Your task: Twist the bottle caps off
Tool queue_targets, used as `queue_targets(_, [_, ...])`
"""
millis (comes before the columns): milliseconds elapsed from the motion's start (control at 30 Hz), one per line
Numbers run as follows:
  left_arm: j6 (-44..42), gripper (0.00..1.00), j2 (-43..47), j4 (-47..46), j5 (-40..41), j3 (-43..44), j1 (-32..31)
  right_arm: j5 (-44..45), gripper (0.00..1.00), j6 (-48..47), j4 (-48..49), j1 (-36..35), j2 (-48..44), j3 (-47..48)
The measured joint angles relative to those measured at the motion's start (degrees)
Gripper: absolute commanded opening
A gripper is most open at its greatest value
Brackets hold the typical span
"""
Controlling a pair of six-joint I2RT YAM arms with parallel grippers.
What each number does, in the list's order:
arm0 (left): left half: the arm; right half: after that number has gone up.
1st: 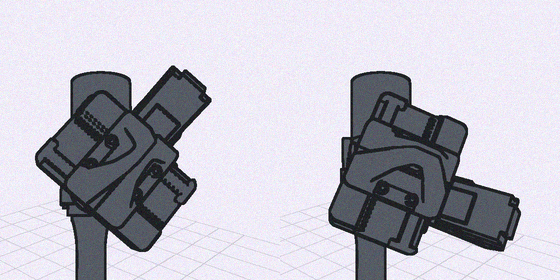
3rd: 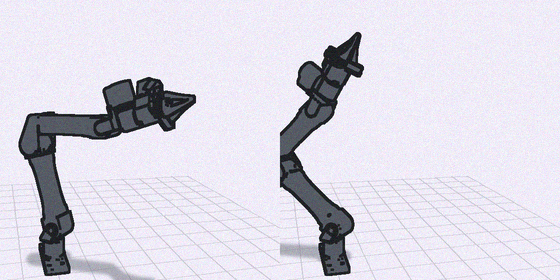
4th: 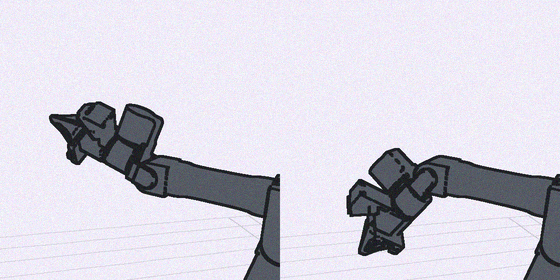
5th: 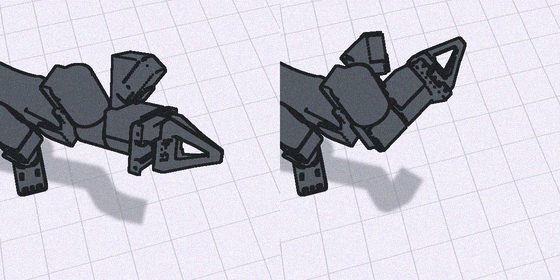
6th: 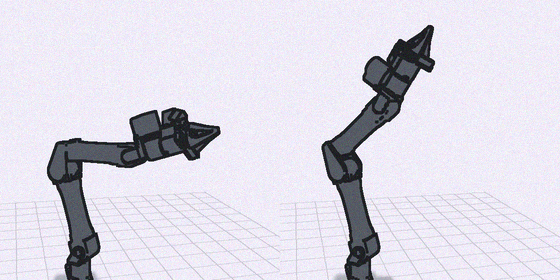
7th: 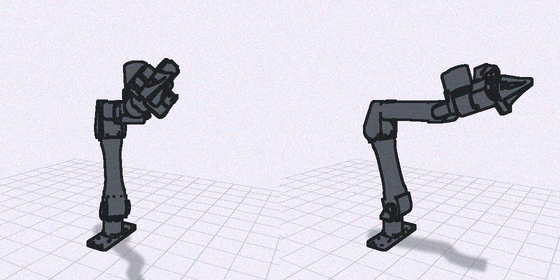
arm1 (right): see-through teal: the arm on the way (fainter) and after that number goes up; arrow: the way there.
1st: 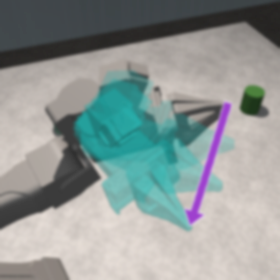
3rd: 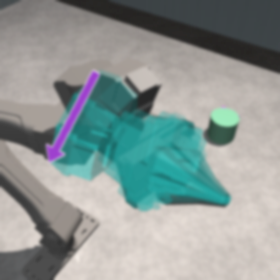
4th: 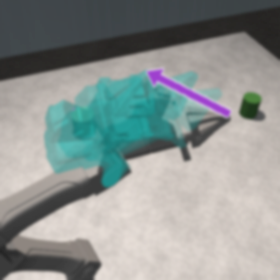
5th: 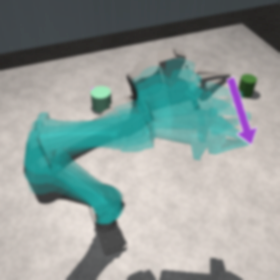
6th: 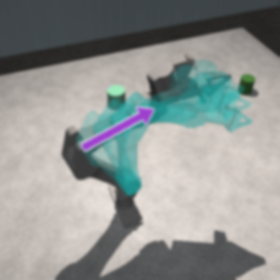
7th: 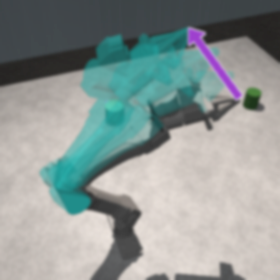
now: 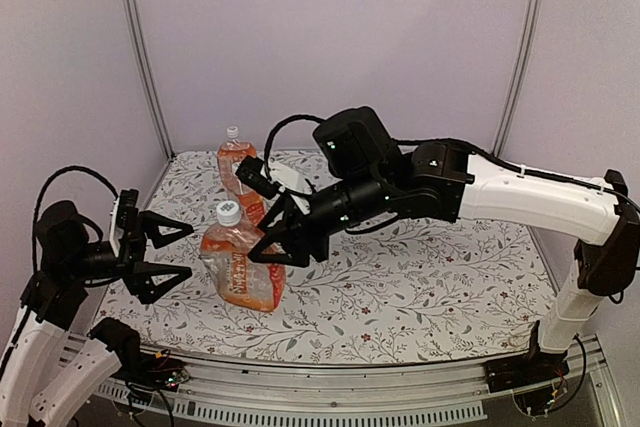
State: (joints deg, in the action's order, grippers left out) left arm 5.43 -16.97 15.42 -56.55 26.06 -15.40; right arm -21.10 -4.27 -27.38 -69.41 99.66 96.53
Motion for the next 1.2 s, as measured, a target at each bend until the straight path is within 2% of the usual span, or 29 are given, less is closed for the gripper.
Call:
queue_targets(133, [-5.9, 0.87, -3.0, 6.1, -1.1, 5.6, -3.0, -1.0, 0.0, -0.7, 0.1, -0.6, 0.2, 2.1])
queue_targets(267, [-10.5, 0.83, -6.4, 11.6, -0.8, 7.4, -7.6, -2.7, 0.0, -1.2, 0.7, -1.6, 1.5, 5.0])
queue_targets(333, [-12.3, 0.78, -8.6, 13.5, -0.1, 8.7, -8.9, -3.4, 0.0, -1.3, 0.9, -2.3, 2.4, 6.1])
queue_targets(567, [-15.4, 0.36, -12.3, 15.1, 0.9, 13.4, -10.7, -4.2, 0.0, -1.7, 2.3, -2.8, 4.0, 6.5])
queue_targets(667, [-15.9, 0.29, -12.2, 15.3, 0.9, 13.6, -11.1, -4.3, 0.0, -1.7, 2.8, -2.8, 4.0, 6.5])
queue_targets(700, [-16.0, 0.26, -12.2, 15.4, 0.8, 13.6, -11.1, -4.3, 0.05, -1.5, 2.8, -2.8, 4.0, 6.5])
queue_targets(767, [-16.4, 0.22, -12.2, 15.4, 1.0, 13.6, -11.1, -4.4, 0.31, -1.6, 2.8, -2.8, 4.0, 6.5])
queue_targets(800, [-16.3, 0.21, -12.2, 15.5, 1.0, 13.6, -11.1, -4.2, 0.5, -1.7, 2.8, -2.8, 4.0, 6.5])
queue_targets(833, [-16.4, 0.21, -12.2, 15.6, 1.2, 13.7, -11.1, -4.0, 0.62, -1.7, 2.8, -2.8, 4.0, 6.5])
queue_targets(867, [-16.5, 0.21, -12.2, 15.8, 1.7, 13.9, -11.1, -3.3, 0.66, -1.6, 2.9, -2.9, 4.0, 6.5])
queue_targets(1033, [-17.8, 0.2, -12.2, 17.2, 9.8, 14.5, -11.2, 6.6, 0.72, 0.7, 3.1, -3.2, 3.8, 6.4])
queue_targets(1200, [-25.5, 0.15, -13.0, 19.8, 27.6, 17.5, -11.4, 20.6, 0.7, 8.5, 1.5, -3.2, 1.1, 6.4])
